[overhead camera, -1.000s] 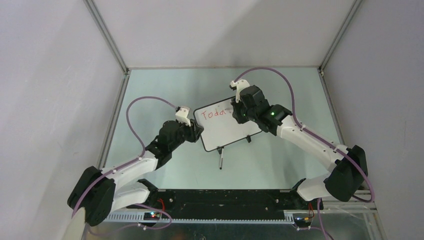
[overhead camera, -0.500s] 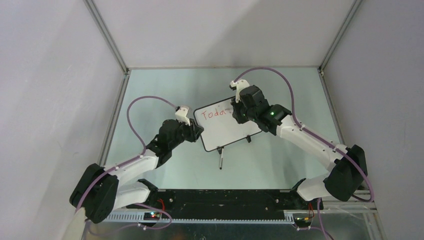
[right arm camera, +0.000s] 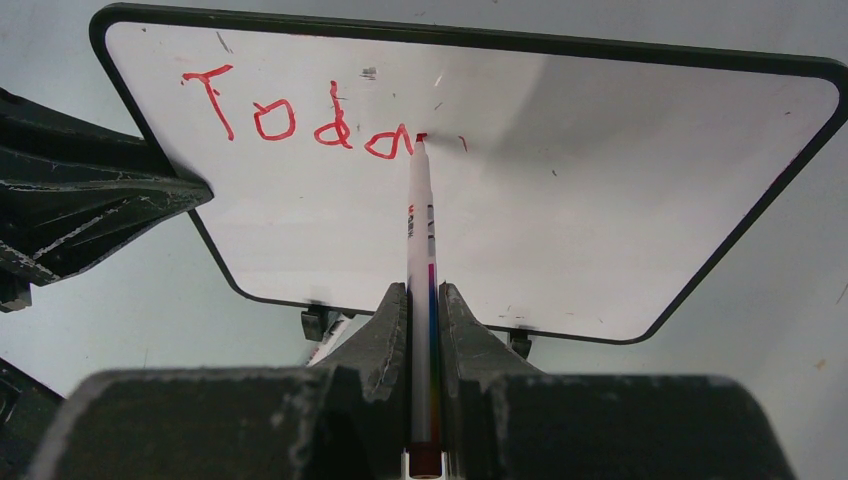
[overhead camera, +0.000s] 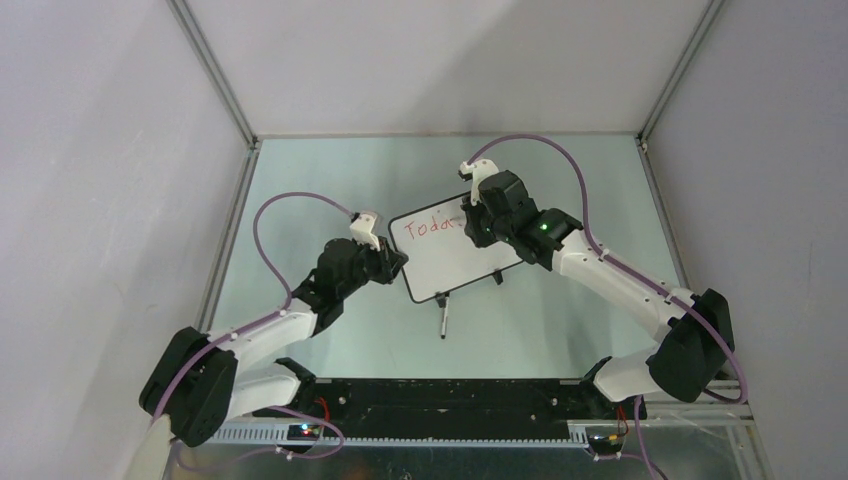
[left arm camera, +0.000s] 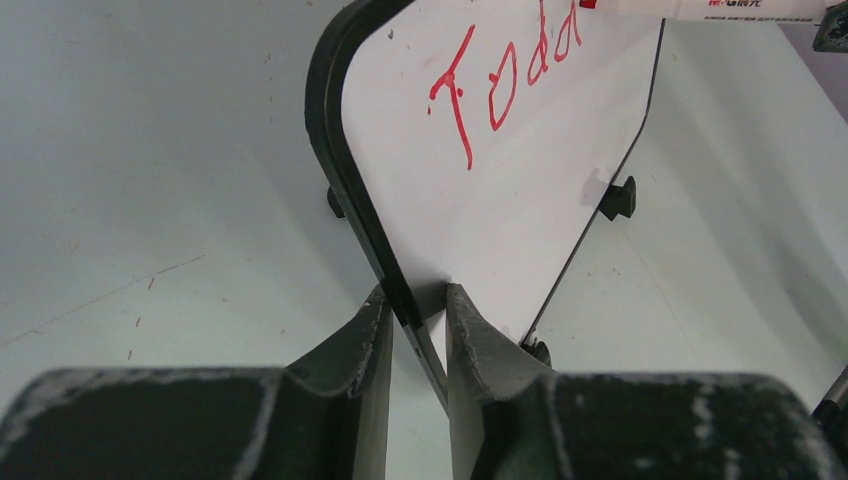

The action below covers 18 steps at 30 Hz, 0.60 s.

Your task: Write a sentence on the whiteboard

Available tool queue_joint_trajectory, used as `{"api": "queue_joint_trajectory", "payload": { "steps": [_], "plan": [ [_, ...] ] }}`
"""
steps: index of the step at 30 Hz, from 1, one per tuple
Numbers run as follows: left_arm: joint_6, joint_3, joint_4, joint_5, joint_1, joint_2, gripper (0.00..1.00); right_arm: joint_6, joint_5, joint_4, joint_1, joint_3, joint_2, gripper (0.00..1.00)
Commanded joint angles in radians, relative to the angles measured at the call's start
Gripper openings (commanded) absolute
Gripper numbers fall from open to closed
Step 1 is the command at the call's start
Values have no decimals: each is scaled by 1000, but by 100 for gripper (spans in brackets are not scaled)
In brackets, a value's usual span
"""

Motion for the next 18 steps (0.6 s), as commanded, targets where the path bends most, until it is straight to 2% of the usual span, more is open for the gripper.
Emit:
{"api": "queue_joint_trajectory", "payload": {
  "steps": [1,18],
  "plan": [
    [22,29,26,1,1,-3,18,-8,10,12,-6,44,-1,0],
    [29,21,20,-1,1,-16,17,-2,29,-45,-4,43,-3,0]
  ]
}}
